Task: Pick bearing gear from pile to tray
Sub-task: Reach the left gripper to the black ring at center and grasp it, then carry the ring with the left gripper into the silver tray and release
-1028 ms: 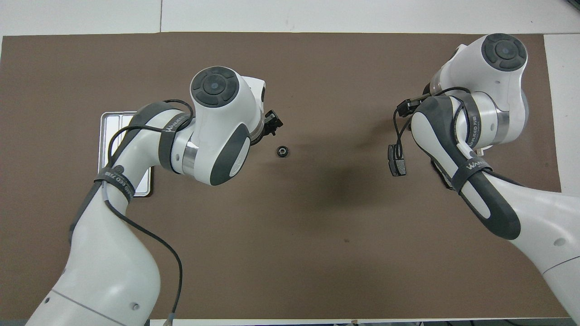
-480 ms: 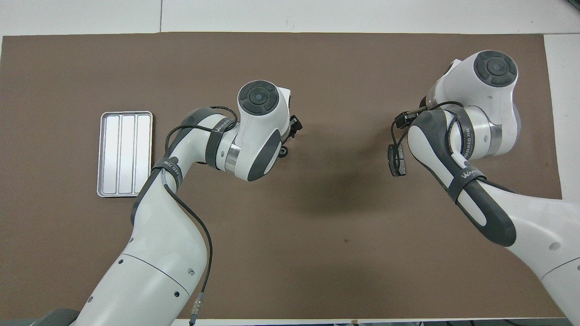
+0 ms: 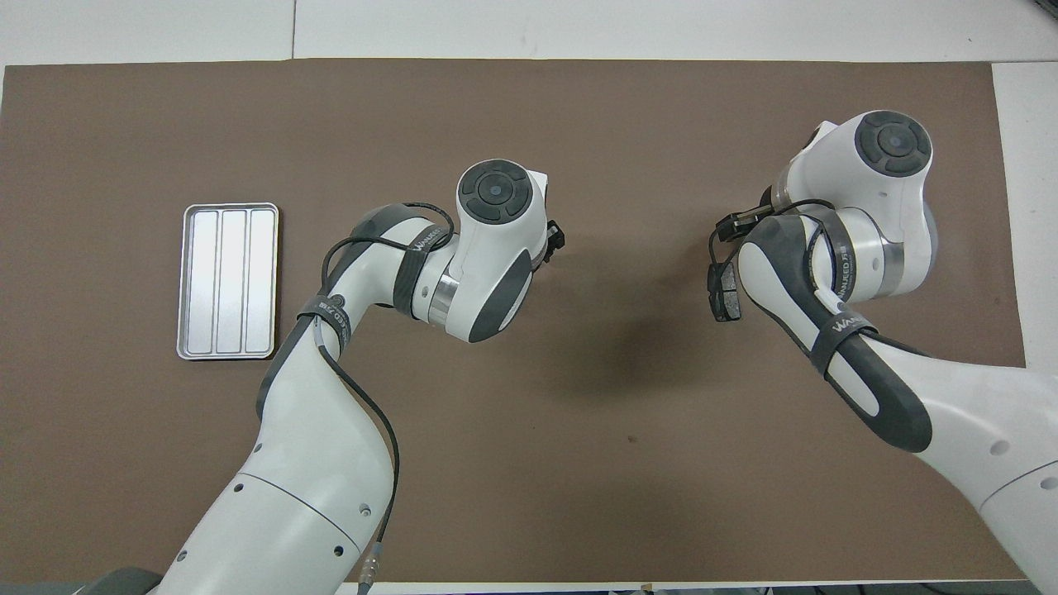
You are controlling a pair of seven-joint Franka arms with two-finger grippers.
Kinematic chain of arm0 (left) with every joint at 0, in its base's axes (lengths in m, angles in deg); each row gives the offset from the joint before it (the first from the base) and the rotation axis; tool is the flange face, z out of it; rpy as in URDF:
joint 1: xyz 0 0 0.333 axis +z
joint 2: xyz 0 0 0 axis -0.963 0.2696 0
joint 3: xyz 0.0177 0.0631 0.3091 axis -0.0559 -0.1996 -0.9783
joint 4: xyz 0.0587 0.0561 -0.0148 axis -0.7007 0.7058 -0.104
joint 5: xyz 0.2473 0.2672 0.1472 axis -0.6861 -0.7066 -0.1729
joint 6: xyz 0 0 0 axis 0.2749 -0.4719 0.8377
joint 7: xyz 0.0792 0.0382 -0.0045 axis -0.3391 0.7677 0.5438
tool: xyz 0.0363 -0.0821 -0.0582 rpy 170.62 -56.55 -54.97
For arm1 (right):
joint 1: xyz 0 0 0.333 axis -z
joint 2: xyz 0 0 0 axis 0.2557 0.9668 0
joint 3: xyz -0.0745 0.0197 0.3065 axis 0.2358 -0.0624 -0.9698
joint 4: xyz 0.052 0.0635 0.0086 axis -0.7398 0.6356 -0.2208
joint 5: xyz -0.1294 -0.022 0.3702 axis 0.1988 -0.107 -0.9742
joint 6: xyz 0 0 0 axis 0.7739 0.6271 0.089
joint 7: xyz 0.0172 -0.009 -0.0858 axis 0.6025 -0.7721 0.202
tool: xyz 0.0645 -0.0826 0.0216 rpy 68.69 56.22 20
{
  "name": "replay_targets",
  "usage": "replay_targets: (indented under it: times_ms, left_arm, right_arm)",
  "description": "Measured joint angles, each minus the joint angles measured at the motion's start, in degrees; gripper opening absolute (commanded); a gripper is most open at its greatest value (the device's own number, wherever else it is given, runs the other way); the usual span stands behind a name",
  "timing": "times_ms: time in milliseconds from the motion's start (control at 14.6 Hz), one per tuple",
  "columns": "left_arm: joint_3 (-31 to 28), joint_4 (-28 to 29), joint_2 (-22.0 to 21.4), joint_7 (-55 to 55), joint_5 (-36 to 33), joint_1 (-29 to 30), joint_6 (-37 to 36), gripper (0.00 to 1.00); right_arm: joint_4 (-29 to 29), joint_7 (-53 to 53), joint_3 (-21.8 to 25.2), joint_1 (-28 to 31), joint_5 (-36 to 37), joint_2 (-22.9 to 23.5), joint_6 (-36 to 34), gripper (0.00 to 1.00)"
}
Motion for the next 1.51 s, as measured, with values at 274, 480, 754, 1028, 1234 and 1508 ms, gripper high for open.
replay_targets:
  times_ms: [274, 480, 754, 1028, 1234, 1508]
  left_arm:
    - [-0.60, 0.27, 0.04, 0.09, 0.00, 0.08, -0.14, 0.74]
    - [-0.95, 0.32, 0.06, 0.09, 0.00, 0.22, -0.29, 0.74]
    - [-0.94, 0.70, 0.07, 0.09, -0.01, 0.08, -0.25, 0.17]
    - [-0.93, 0.64, -0.27, 0.09, -0.01, 0.04, -0.31, 0.00]
    - [-0.96, 0.64, -0.32, 0.31, -0.01, 0.04, -0.44, 0.00]
    - [-1.92, 2.60, -3.66, -0.52, -0.01, 1.08, -3.42, 0.00]
  right_arm:
    - [0.47, -0.15, 0.08, 0.32, 0.00, 0.00, 0.06, 0.86]
    - [0.73, -0.16, 0.14, 0.33, 0.00, 0.00, 0.08, 0.85]
    - [0.96, -0.18, 0.14, 0.33, 0.00, 0.04, 0.87, 0.84]
    - [1.22, -0.21, 0.16, 0.33, 0.00, 0.33, 3.34, 0.81]
    - [1.63, -0.99, 0.26, 0.45, 0.00, 0.56, 4.23, 0.80]
    - [1.73, -2.35, 0.28, 1.29, 0.00, 0.81, 4.57, 0.43]
